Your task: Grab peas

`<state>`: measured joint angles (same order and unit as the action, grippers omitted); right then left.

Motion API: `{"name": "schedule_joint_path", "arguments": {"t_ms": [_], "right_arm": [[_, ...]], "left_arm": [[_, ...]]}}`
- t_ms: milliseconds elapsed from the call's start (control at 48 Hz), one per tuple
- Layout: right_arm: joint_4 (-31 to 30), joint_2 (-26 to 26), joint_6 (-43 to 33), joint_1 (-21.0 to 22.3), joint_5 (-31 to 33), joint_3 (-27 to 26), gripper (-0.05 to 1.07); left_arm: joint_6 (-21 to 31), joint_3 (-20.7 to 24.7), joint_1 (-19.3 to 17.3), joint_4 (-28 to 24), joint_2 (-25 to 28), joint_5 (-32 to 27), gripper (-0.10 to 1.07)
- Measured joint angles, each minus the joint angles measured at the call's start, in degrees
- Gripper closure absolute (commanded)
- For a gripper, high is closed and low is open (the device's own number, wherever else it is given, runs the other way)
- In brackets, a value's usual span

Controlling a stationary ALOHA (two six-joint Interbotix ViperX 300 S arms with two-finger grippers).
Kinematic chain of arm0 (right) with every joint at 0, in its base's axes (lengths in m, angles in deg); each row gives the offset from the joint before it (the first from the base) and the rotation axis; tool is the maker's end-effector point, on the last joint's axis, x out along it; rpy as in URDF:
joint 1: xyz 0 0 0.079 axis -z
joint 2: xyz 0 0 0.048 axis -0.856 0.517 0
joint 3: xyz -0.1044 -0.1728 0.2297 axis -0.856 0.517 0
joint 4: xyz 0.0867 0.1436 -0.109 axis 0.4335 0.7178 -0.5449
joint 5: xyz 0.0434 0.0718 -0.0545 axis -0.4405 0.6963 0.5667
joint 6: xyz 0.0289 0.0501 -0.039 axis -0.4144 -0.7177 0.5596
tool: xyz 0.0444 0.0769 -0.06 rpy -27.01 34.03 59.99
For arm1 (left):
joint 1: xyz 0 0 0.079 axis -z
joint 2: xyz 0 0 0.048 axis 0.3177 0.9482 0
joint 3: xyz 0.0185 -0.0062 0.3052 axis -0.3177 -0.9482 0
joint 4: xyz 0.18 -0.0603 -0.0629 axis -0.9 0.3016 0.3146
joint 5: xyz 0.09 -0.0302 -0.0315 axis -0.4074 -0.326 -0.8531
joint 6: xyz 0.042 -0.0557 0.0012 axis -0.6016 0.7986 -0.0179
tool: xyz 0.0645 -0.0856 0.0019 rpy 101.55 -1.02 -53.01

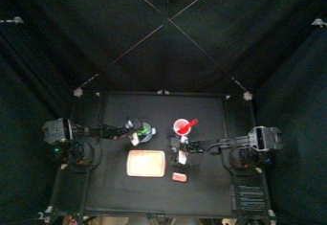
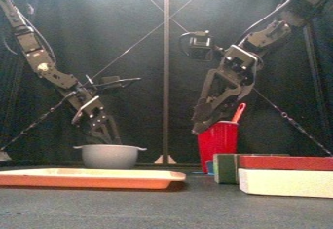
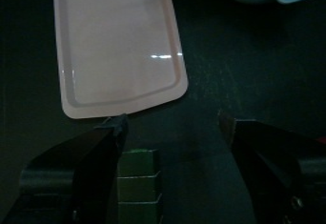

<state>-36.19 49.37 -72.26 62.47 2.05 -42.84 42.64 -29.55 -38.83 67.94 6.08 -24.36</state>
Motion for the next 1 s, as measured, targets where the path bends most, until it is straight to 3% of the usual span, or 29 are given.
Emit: {"name": "schedule_joint_path", "arguments": {"t_ms": [167,417,667,1000], "right_arm": [[-0.53,0.0,0.09,0.0,0.0,0.09,-0.02],[-0.26,0.0,0.09,0.0,0.0,1.05,-0.02],[0.09,-1.23,0.09,0.18,0.0,2.11,-0.02],[0.53,-2.9,0.09,0.18,-0.62,3.69,-0.02]], "left_arm": [[0.0,1.32,0.0,-0.35,-2.02,-4.13,0.11],[0.35,6.5,0.09,-5.36,-6.24,-22.32,0.11],[0.35,7.65,0.0,-6.5,-5.71,-24.08,0.11],[0.53,10.81,0.0,-6.77,-0.79,-28.92,0.12]]}}
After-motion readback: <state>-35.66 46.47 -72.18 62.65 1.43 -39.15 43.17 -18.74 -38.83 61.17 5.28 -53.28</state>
